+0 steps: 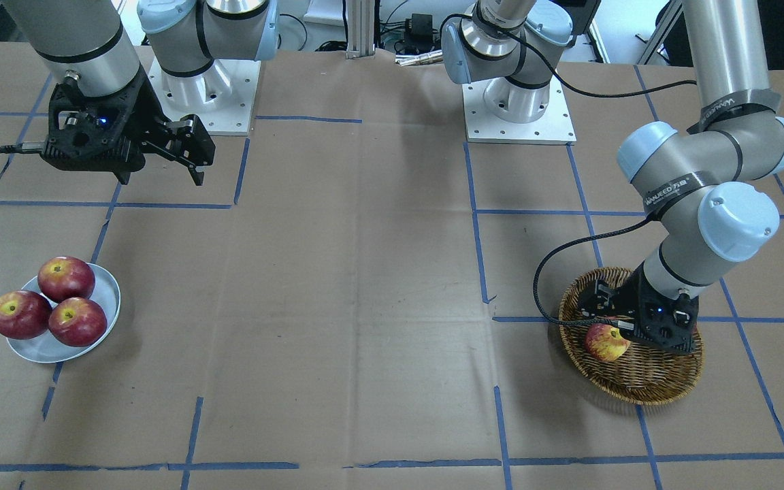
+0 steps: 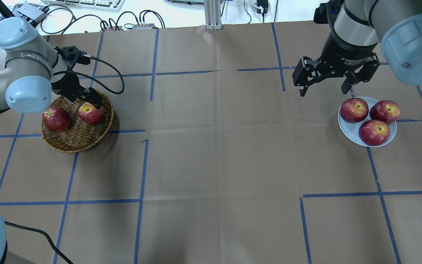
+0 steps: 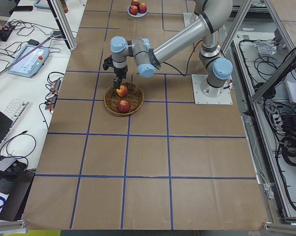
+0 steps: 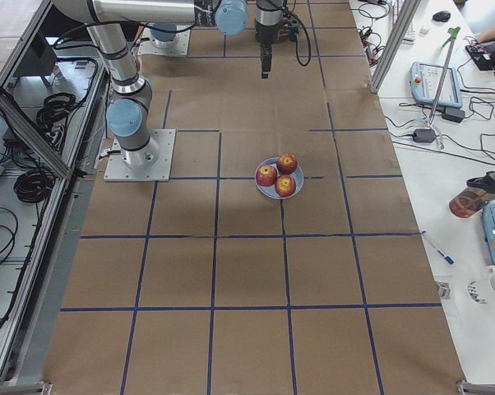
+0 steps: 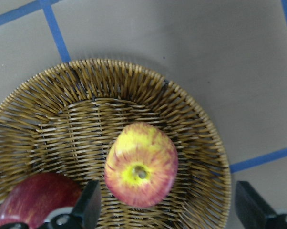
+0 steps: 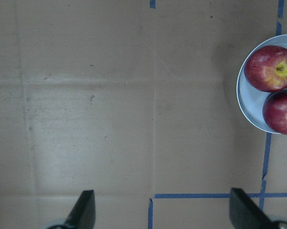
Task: Transfer apple from basket to plate
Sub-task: 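Lower the left gripper onto the striped apple and close on it, then lift the striped apple with the left gripper and carry it toward the table center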
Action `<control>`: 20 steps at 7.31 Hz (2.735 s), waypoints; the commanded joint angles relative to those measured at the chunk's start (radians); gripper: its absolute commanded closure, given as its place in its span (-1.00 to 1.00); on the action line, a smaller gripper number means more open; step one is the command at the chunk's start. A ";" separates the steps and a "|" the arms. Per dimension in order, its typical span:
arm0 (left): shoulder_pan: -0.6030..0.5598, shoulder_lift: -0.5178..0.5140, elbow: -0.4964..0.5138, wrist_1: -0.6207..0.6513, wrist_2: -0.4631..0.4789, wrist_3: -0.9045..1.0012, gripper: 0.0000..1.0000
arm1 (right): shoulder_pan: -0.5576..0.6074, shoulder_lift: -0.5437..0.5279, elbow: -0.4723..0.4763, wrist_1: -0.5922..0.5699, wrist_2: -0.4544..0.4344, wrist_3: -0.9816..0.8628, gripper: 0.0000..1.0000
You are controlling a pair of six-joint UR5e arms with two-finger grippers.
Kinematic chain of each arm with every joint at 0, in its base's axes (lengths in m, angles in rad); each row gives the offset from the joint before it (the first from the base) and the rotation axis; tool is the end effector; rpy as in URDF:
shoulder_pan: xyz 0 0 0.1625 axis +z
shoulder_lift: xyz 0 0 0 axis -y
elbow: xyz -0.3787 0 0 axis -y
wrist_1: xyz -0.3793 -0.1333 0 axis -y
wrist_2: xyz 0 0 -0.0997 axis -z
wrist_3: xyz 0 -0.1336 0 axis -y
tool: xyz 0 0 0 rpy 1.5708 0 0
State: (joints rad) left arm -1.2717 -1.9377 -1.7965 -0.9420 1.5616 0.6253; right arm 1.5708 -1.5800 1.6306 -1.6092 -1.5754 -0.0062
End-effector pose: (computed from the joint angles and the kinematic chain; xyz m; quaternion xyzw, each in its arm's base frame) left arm 0.0350 -0.5699 0.1742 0.1624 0.9865 -0.0182 0.0040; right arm 0.1327 -0.4734 0.3872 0.0031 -1.0000 -0.0061 0.0023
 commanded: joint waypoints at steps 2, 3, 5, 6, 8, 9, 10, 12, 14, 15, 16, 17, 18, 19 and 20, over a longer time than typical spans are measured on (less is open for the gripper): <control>0.038 -0.020 -0.063 0.118 0.006 0.008 -0.98 | 0.000 0.000 0.000 0.000 0.000 0.000 -1.00; 0.038 -0.046 -0.058 0.121 0.000 0.002 -0.98 | 0.000 0.000 -0.001 -0.001 0.000 0.000 -1.00; 0.038 -0.073 -0.052 0.126 -0.009 -0.010 -0.98 | 0.000 0.000 -0.002 0.000 0.000 0.000 -1.00; 0.037 -0.072 -0.057 0.126 -0.034 -0.025 -0.92 | 0.000 0.000 -0.002 -0.001 0.000 0.000 -1.00; 0.037 -0.066 -0.060 0.124 -0.046 -0.030 -0.29 | -0.002 0.000 -0.002 -0.001 0.002 -0.001 -1.00; 0.031 -0.061 -0.048 0.124 -0.046 -0.035 -0.23 | -0.002 0.000 -0.003 -0.003 0.002 0.000 -1.00; 0.020 -0.040 -0.040 0.120 -0.045 -0.076 -0.23 | -0.002 0.000 -0.002 -0.002 0.002 -0.001 -1.00; -0.079 0.038 0.024 -0.022 -0.040 -0.282 -0.23 | -0.002 0.002 -0.005 -0.003 0.002 -0.002 -1.00; -0.241 0.063 0.061 -0.089 -0.018 -0.550 -0.24 | -0.002 0.002 -0.008 -0.005 0.002 -0.001 -1.00; -0.332 0.059 0.062 -0.087 -0.017 -0.702 -0.24 | -0.002 0.002 -0.008 -0.005 0.002 0.000 -1.00; -0.421 0.037 0.063 -0.074 -0.018 -0.858 -0.24 | -0.002 0.002 -0.009 -0.006 0.002 0.000 -1.00; -0.498 0.008 0.063 -0.046 -0.020 -0.981 -0.24 | -0.002 0.002 -0.009 -0.006 0.002 0.000 -1.00; -0.564 -0.045 0.063 0.033 -0.018 -1.051 -0.25 | -0.002 0.002 -0.008 -0.006 0.002 0.000 -1.00; -0.615 -0.100 0.066 0.114 -0.018 -1.120 -0.29 | -0.002 0.002 -0.008 -0.006 0.002 -0.001 -1.00; -0.641 -0.127 0.077 0.138 -0.018 -1.139 -0.30 | -0.002 0.002 -0.008 -0.006 0.002 0.000 -1.00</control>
State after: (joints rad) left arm -1.8619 -2.0174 -1.7287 -0.8607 1.5430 -0.4586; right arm 1.5693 -1.5784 1.6227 -1.6152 -1.5738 -0.0067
